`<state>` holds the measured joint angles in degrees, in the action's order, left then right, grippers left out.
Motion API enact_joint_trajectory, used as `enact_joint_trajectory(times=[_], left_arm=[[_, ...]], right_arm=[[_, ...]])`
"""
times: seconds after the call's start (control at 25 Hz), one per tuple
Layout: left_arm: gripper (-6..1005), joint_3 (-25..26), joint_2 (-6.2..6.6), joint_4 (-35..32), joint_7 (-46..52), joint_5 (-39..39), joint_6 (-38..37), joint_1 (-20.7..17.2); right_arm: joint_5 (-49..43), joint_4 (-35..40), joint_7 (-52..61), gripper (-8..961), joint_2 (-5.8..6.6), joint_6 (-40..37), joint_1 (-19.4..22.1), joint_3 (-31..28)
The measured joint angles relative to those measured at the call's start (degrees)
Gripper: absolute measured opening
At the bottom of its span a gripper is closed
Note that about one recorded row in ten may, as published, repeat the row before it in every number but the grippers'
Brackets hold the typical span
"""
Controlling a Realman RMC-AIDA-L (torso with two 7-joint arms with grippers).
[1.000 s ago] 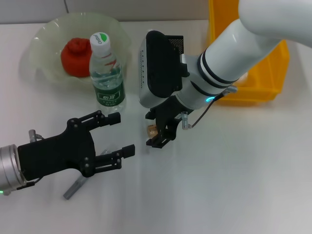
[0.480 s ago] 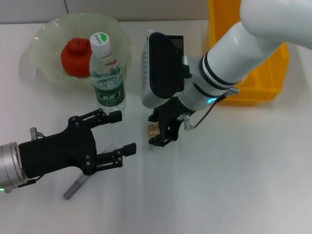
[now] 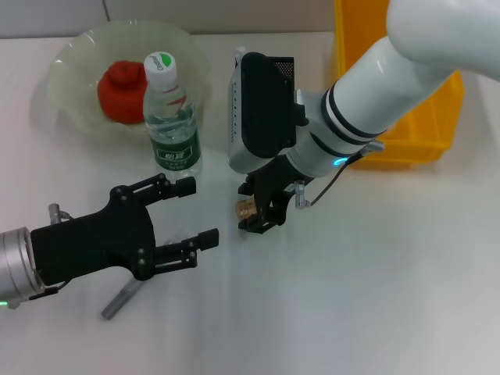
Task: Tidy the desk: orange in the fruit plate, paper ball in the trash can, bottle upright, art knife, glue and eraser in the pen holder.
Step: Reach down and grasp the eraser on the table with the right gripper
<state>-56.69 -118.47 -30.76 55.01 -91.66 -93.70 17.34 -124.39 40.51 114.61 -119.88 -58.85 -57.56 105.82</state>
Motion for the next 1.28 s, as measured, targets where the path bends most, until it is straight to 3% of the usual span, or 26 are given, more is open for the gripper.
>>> enact_joint_trajectory(times=[0.24, 0.64, 1.0, 1.28], left_arm=[[799, 0.00, 0.00, 0.01, 0.00, 0.00, 0.00, -0.02], [799, 0.00, 0.00, -0.14, 0.00, -0.01, 0.00, -0.03], [799, 0.00, 0.00, -0.10, 0.00, -0.01, 0.00, 0.03], [799, 0.00, 0.00, -0.24, 0.00, -0.01, 0.00, 0.07]], right_arm=[[0.90, -0.38, -0.01, 552, 0.00, 0.06, 0.00, 0.00], [0.91, -0.49, -0.02, 420, 0.00, 0.96, 0.06, 1.31], [0.91, -0.53, 0.18, 422, 0.00, 1.20, 0.16, 1.33], [0.91, -0.52, 0.30, 348, 0.00, 1.21, 0.18, 1.32]])
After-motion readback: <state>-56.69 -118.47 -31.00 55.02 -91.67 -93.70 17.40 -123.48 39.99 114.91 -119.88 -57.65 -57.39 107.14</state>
